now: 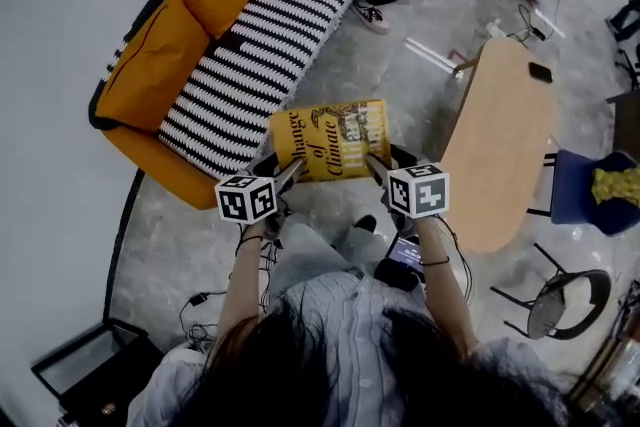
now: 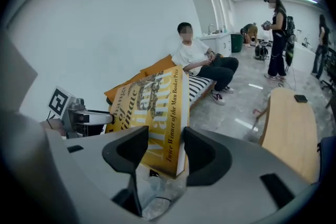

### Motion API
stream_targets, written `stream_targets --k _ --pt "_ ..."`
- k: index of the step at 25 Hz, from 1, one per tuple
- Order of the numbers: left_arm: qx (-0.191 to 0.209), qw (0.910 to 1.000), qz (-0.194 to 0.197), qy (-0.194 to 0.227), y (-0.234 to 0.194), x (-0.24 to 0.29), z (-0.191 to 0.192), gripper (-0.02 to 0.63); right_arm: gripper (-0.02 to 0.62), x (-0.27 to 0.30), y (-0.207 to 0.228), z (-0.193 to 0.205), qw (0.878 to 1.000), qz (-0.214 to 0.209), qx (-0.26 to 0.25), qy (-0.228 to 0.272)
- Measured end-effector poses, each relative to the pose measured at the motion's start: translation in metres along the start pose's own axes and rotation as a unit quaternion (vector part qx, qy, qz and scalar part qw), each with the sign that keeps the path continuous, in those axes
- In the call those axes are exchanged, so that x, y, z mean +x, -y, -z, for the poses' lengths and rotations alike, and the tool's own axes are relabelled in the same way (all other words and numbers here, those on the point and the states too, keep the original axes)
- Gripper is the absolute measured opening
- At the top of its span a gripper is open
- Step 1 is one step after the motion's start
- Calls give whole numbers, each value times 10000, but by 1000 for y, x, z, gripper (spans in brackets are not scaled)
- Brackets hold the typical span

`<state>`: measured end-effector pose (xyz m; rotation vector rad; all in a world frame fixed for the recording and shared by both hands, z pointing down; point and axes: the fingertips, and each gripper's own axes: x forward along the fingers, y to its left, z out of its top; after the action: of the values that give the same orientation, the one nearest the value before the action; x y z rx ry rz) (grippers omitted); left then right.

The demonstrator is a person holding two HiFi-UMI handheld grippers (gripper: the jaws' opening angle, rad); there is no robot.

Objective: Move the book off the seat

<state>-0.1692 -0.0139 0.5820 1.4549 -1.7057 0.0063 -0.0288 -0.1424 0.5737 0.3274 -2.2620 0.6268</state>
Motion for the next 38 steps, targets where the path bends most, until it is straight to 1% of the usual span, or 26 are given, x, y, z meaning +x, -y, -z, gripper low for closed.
stream_targets --k 5,10,16,18,20,21,24,28,33,38 --pt "320 9986 307 -274 62 46 9 245 225 -45 62 24 9986 287 397 192" --pt "734 9944 567 -512 114 82 12 245 225 -81 108 47 9939 522 858 463" --pt "1035 9864 961 -841 152 121 16 245 225 -108 145 66 9843 927 1306 737" --pt "1180 9819 1093 -996 184 134 26 245 225 -134 164 84 9792 1081 1503 835" --pt "1389 9753 1270 -1157 220 150 32 245 225 -162 187 98 9720 1259 1719 988" --pt "1500 9719 1344 -1218 231 156 31 245 225 -170 194 101 9684 1329 1817 1073" --pt "1797 9612 1559 -1395 250 171 30 245 225 -182 203 112 9577 1516 2105 1245" --pt "2159 9426 1876 -1722 278 195 40 245 225 -197 219 140 9383 1772 2631 1375" --pt "2519 9161 2164 -2247 328 233 66 245 225 -225 254 180 9118 2004 3267 1474" --pt "2794 8874 2545 -2641 328 263 71 245 225 -214 261 190 8873 2350 3662 1528"
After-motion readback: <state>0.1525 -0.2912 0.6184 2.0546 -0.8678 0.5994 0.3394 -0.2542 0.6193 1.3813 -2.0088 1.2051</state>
